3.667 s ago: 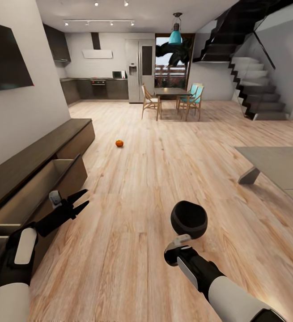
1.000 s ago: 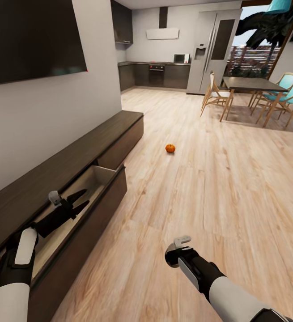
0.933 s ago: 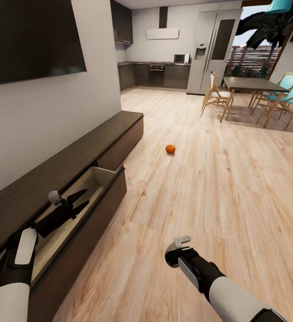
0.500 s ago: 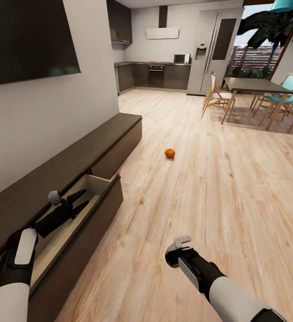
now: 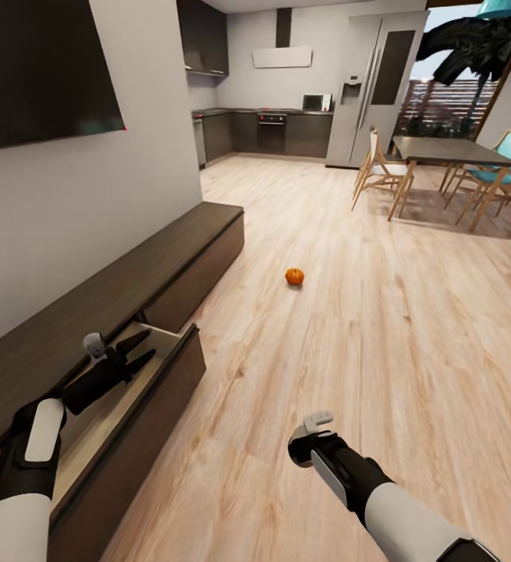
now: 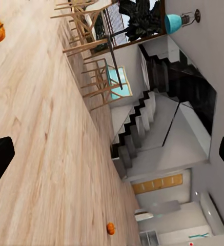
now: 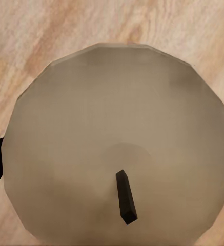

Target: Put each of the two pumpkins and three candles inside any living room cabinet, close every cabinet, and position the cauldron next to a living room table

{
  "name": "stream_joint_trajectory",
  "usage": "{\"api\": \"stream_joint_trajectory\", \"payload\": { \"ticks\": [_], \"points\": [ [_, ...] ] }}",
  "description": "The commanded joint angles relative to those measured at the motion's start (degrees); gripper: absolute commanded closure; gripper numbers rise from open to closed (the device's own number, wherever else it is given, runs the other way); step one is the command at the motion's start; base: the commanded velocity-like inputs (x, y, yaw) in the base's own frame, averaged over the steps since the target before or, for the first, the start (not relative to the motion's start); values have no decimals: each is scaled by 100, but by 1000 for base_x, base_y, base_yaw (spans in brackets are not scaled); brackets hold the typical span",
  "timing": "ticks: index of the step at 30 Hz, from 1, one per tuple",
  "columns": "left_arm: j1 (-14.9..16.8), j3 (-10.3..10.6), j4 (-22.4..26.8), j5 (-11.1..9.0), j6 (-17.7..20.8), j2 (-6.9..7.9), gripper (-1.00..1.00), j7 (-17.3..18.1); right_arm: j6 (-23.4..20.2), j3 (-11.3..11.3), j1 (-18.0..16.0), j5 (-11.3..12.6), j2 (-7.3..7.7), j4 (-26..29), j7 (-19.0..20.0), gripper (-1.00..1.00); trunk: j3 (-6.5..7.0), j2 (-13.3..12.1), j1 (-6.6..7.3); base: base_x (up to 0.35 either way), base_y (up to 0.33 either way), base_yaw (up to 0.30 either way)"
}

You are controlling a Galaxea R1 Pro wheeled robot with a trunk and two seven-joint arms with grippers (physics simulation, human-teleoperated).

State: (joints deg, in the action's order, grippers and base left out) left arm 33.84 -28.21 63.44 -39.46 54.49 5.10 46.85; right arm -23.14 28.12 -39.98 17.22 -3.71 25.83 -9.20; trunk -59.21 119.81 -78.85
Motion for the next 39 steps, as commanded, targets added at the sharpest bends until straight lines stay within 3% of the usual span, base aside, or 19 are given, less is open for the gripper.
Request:
{"api": "stream_joint_trajectory", "payload": {
  "ticks": [1, 26, 32, 39],
  "points": [
    [0, 2, -1, 0, 0, 0, -100, 0, 2, 0, -1, 0, -3, 1, -2, 100, 0, 0, 0, 337, -86, 0],
    [0, 2, -6, 0, 0, 0, -100, 0, 2, 0, -1, 7, -2, -8, -2, 100, 0, 0, 0, 337, -86, 1],
    [0, 1, -7, 0, 0, 0, -100, 0, 2, 0, -1, 9, -15, -8, -2, 100, 0, 0, 0, 321, -80, 207],
    [0, 0, -7, 0, 0, 0, -100, 0, 2, 0, -1, 11, -16, -8, -2, 100, 0, 0, 0, 68, -13, 282]
  ]
}}
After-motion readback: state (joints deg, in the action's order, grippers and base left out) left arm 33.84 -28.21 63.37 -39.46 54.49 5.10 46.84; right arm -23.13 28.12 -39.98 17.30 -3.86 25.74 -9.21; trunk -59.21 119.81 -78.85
